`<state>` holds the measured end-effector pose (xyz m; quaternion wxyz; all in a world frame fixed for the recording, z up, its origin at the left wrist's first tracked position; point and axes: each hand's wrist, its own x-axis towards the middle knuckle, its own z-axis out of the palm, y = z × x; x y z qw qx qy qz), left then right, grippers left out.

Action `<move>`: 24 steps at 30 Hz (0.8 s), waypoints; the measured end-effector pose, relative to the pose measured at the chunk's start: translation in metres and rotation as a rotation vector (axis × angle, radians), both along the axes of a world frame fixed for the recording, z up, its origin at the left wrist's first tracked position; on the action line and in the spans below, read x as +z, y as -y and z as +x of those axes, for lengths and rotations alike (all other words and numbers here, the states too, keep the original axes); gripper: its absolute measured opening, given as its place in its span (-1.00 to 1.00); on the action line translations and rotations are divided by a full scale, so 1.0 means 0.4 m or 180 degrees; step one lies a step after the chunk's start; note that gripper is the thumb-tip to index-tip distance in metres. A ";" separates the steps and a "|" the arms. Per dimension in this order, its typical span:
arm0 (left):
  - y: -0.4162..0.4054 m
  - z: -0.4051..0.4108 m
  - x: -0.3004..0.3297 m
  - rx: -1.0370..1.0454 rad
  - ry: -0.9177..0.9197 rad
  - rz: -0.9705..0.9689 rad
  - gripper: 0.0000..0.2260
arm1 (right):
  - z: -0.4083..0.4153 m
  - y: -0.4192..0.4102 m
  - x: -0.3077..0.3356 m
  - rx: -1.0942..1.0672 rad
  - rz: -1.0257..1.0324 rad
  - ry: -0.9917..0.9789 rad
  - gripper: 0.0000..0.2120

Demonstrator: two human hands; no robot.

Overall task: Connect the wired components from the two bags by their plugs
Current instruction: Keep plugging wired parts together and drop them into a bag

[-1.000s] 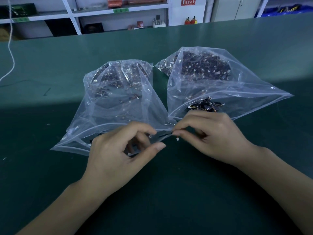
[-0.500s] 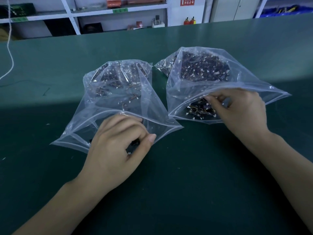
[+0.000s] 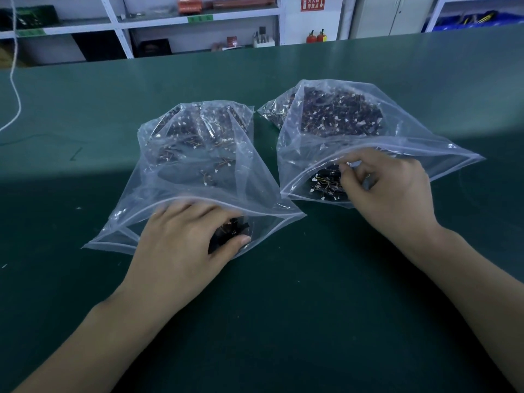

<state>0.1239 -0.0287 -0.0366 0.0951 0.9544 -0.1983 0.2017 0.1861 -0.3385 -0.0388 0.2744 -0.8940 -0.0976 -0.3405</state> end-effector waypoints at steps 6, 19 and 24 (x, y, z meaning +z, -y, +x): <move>0.003 -0.001 0.000 -0.0104 -0.0045 -0.0193 -0.87 | -0.018 -0.018 0.004 0.0333 0.0114 0.0179 -0.87; 0.028 -0.020 -0.001 -0.0556 0.0482 -0.0942 -0.83 | -0.090 -0.090 0.010 0.1908 0.0108 0.0034 -0.86; 0.045 -0.020 -0.002 -0.1032 0.0472 -0.1156 -0.82 | -0.107 -0.126 -0.010 0.2290 0.0126 -0.0315 -0.86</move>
